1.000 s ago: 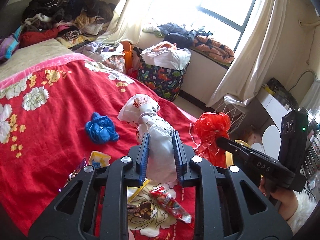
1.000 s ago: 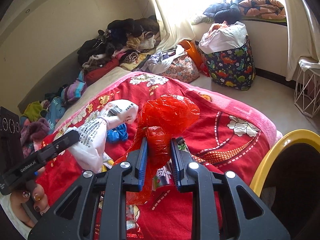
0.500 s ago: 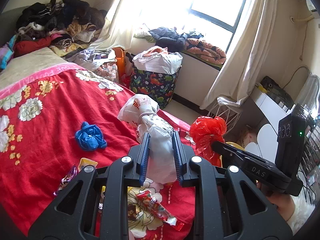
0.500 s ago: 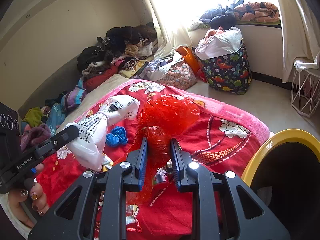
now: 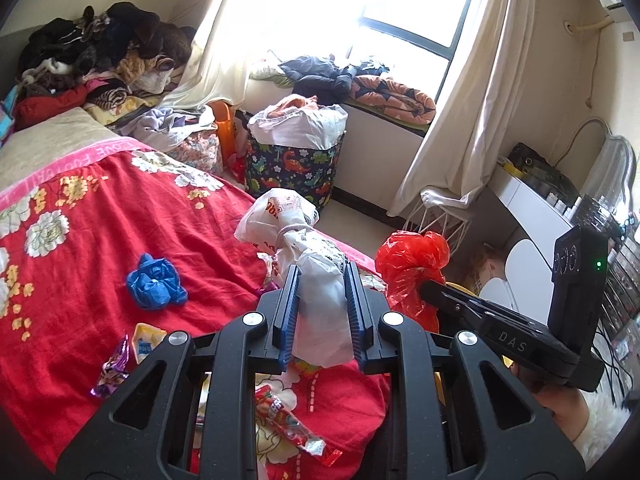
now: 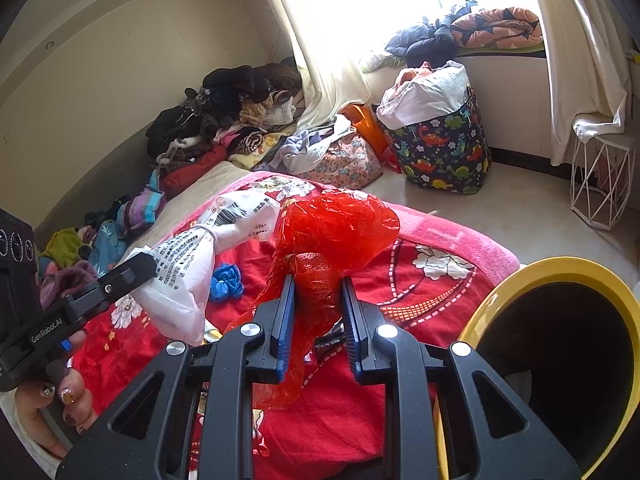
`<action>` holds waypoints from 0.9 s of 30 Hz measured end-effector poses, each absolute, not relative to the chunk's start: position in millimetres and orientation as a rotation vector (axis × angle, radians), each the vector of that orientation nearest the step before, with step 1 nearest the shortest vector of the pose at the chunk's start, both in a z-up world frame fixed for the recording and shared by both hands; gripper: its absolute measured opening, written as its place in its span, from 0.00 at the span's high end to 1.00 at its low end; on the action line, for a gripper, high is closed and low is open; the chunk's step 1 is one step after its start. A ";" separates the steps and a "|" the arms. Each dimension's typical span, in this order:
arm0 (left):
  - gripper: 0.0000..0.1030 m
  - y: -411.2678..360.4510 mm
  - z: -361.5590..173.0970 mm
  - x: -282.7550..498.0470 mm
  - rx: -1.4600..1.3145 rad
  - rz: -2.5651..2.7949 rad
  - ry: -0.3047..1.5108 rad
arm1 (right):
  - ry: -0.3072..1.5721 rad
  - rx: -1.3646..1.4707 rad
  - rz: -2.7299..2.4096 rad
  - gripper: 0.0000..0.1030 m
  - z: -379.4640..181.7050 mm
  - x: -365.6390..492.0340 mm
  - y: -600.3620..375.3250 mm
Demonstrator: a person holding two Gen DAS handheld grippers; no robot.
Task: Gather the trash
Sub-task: 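Carry the white bag and red bag with both grippers over the bin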
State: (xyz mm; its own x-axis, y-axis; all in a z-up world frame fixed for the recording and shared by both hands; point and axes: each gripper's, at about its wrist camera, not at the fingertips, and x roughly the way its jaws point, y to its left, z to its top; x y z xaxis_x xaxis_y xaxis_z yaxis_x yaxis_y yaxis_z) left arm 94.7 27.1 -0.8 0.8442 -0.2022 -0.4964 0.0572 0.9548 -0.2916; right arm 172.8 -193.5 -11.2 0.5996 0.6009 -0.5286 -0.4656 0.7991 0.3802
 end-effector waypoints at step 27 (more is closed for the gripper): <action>0.84 -18.2 5.6 102.0 -0.231 -0.221 0.543 | 0.649 0.275 0.548 0.79 -6.6 163.2 -247.9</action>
